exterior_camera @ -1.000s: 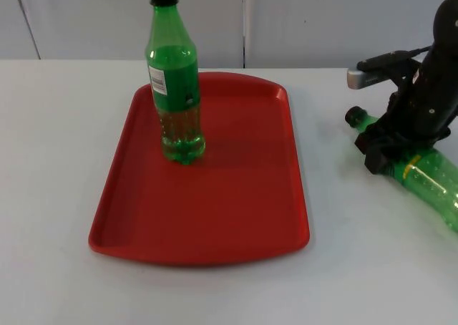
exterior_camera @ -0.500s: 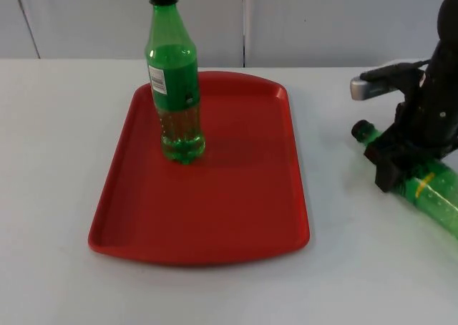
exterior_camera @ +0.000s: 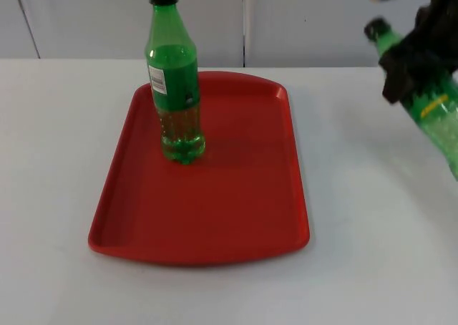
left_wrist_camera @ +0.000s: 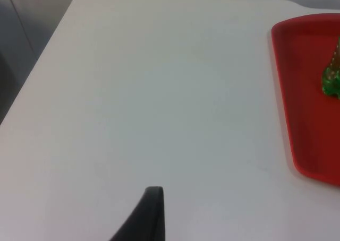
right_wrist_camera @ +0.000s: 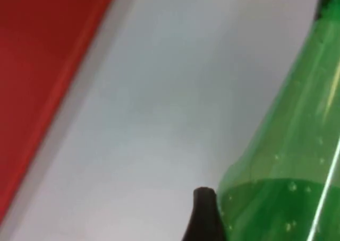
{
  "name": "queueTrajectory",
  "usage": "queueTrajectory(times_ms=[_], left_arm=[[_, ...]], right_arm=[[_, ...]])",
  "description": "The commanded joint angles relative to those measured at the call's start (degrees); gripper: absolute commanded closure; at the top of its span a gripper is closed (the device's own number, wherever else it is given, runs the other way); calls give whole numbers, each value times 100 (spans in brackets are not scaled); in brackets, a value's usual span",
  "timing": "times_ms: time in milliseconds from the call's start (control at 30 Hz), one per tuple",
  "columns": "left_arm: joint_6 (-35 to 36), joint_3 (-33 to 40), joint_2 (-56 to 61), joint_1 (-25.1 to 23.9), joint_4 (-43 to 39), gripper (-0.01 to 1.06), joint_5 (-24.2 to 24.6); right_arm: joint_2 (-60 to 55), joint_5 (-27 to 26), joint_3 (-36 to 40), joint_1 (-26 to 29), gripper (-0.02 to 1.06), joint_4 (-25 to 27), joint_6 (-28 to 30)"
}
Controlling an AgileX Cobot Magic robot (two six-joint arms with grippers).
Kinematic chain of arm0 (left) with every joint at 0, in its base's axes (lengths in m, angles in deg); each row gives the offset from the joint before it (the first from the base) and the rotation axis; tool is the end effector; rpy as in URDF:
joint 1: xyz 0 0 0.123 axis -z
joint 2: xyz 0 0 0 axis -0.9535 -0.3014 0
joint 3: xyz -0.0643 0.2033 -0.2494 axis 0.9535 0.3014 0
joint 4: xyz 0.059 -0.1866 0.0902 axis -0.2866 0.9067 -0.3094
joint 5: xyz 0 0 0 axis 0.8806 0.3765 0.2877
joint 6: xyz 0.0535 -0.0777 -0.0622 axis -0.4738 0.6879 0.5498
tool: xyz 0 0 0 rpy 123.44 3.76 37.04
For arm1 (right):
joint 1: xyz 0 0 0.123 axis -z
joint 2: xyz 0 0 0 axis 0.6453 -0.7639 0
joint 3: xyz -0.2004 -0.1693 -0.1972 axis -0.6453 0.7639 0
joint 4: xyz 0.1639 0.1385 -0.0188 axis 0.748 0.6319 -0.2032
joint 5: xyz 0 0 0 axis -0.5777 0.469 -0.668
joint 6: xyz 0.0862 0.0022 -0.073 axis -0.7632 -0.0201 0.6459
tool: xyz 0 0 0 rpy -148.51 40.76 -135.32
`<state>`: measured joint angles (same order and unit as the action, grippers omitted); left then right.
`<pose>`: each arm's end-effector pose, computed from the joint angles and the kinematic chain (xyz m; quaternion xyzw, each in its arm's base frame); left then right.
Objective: Place the bottle upright on the tray.
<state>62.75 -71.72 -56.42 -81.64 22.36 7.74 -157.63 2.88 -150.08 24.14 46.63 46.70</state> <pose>-0.0594 -0.0180 0.2480 -0.0475 0.8565 0.0114 0.5139 0.4048 0.1219 0.2549 -0.2617 0.9431 0.0255 0.2035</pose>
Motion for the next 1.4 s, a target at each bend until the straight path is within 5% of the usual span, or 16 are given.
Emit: queueTrajectory(times_ms=[0,300,433,667,833,867,900,1067,1100,1133,1200,1367], left_arm=[[-7,23,19,40,39,0,-5],[-7,23,19,40,39,0,-5],[-7,23,19,40,39,0,-5],[-7,23,19,40,39,0,-5],[-7,23,19,40,39,0,-5],[-7,23,19,40,39,0,-5],[-7,23,19,40,39,0,-5],[-7,23,19,40,30,0,-5],[-7,23,19,40,30,0,-5],[-7,23,19,40,30,0,-5],[-7,23,19,40,30,0,-5],[-7,23,19,40,30,0,-5]], right_arm=[[372,-165,-58,2,105,134,135],[890,-522,-58,2,105,963,818],[918,-918,-58,-68,105,2229,1941],[918,-1293,-47,-324,105,3136,3357],[955,-1243,98,-334,105,5002,5485],[994,-1243,294,-334,105,5700,6315],[994,-1243,294,-334,105,5700,6315],[1019,-1113,920,-235,105,7783,8893],[1019,-1113,920,-235,105,7783,8893],[1019,-1021,1114,-188,105,8425,9739],[1007,-781,1230,-86,105,9265,10481],[842,-385,1204,132,105,9634,11324]])
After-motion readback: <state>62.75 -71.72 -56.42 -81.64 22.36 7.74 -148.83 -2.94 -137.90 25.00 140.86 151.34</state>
